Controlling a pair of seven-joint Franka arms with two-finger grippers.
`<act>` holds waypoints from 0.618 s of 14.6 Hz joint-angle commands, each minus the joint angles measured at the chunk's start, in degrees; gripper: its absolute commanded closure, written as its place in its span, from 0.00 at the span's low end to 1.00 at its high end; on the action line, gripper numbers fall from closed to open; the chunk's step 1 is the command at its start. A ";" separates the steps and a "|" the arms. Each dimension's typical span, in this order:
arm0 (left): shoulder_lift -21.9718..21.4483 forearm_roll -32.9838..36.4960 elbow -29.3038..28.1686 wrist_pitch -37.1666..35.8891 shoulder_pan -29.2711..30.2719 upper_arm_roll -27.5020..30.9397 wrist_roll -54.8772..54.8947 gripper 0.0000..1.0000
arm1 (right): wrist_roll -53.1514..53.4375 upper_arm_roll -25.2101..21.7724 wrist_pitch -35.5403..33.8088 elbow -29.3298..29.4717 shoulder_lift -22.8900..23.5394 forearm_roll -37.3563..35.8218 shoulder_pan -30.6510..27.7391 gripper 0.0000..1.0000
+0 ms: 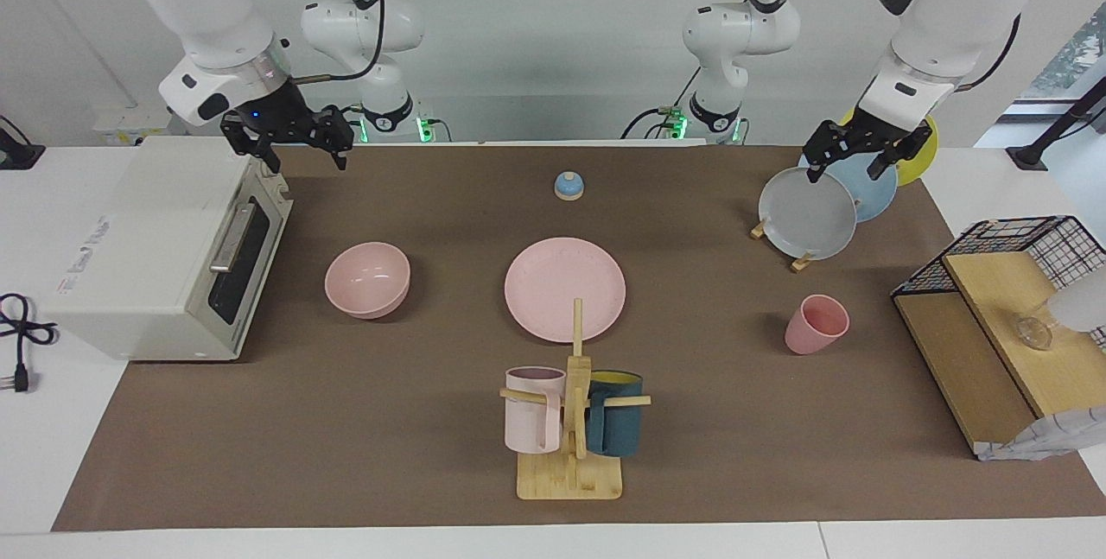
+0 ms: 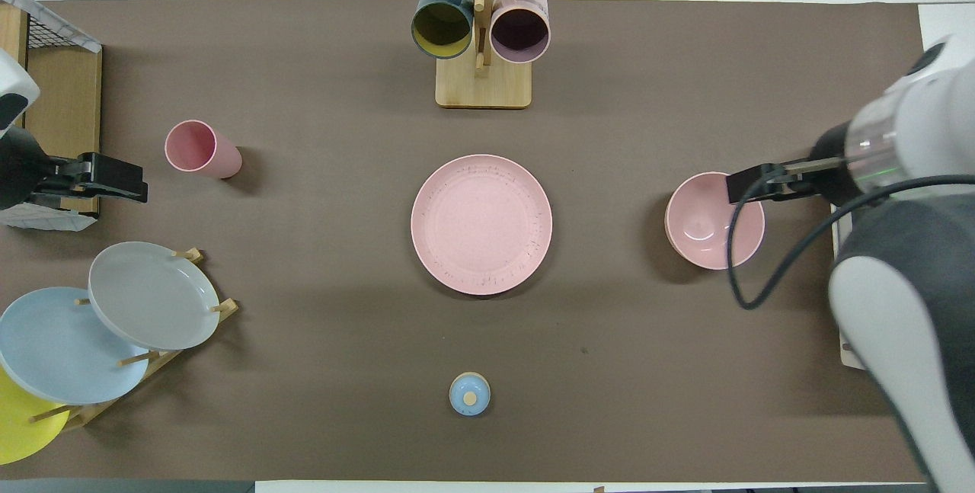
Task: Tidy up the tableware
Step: 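Reach the right gripper to the pink bowl and grasp its rim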
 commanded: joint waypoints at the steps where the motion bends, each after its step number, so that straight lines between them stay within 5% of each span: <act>1: -0.71 0.95 -0.55 -0.10 -0.11 0.19 -0.13 0.00 | 3.21 -0.03 11.94 -10.37 0.38 0.94 4.26 0.00; 9: -0.71 0.95 -0.55 -0.10 -0.11 0.19 -0.21 0.00 | 1.72 -0.12 32.45 -27.35 3.74 0.15 1.99 0.00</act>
